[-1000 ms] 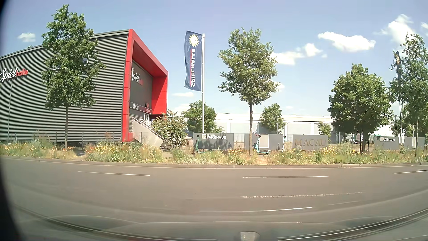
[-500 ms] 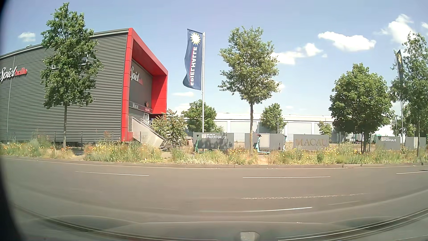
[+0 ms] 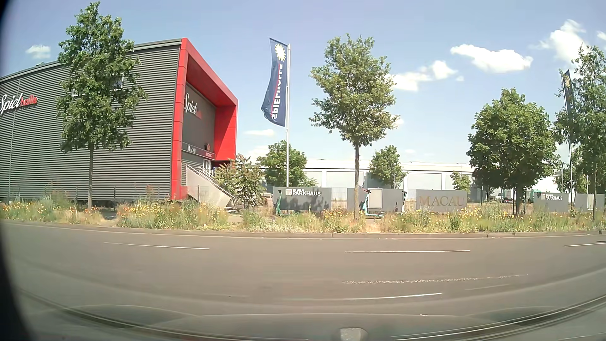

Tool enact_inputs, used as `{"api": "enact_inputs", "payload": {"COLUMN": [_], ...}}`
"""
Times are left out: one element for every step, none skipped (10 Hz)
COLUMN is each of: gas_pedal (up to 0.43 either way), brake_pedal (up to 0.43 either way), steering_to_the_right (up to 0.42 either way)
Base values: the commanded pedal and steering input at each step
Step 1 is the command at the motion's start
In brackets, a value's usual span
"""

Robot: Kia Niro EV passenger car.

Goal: Follow the waypoints while adhering to traffic rules and regulations

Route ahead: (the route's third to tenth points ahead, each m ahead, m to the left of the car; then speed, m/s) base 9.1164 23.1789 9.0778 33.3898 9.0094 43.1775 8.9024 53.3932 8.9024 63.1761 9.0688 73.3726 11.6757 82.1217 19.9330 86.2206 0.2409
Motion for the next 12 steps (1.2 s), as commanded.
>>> {"api": "enact_inputs", "payload": {"gas_pedal": [0.0,0.0,0.0,0.0,0.0,0.0,0.0,0.0,0.0,0.0,0.0,0.0], "brake_pedal": [0.122,0.116,0.116,0.11,0.11,0.104,0.104,0.104,0.104,0.116,0.116,0.122], "steering_to_the_right": [-0.011,-0.011,-0.011,-0.011,-0.011,-0.011,-0.011,-0.011,-0.011,-0.011,-0.011,-0.011]}}
